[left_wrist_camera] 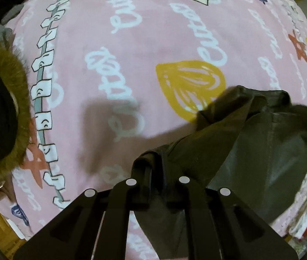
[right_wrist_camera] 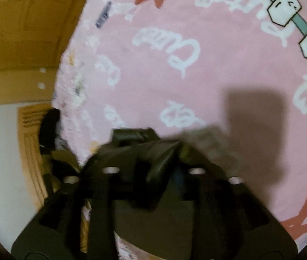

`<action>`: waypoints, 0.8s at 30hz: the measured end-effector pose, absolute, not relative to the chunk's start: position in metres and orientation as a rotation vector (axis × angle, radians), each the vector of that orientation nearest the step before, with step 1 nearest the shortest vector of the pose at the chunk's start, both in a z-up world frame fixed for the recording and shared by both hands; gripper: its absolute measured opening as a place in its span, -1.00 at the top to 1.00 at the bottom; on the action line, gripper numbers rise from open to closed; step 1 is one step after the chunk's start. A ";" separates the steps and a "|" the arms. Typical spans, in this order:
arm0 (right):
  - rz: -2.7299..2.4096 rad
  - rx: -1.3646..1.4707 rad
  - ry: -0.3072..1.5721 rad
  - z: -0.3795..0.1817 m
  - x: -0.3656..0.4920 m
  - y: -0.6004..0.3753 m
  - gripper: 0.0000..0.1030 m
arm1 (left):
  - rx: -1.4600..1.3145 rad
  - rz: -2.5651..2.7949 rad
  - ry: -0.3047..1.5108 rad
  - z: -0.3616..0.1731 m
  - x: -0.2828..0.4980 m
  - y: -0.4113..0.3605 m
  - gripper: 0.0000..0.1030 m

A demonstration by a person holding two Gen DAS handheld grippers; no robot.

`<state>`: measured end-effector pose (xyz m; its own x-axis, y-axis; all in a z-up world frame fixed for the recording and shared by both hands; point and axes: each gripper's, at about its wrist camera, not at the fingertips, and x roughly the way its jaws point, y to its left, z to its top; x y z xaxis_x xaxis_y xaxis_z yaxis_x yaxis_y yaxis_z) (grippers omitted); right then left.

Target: Fold large clothes

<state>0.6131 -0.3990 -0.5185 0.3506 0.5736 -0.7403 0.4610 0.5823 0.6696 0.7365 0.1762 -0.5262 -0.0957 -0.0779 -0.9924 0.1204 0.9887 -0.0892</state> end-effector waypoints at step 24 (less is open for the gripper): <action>0.251 0.581 1.475 -0.586 0.504 -0.168 -0.64 | -0.193 -0.224 1.652 -0.455 0.702 0.138 -0.30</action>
<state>0.5041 -0.1680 -0.5859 0.1009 0.5003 -0.8599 0.1885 0.8391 0.5103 0.7017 0.1378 -0.4546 -0.0931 -0.2584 -0.9615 0.0075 0.9655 -0.2602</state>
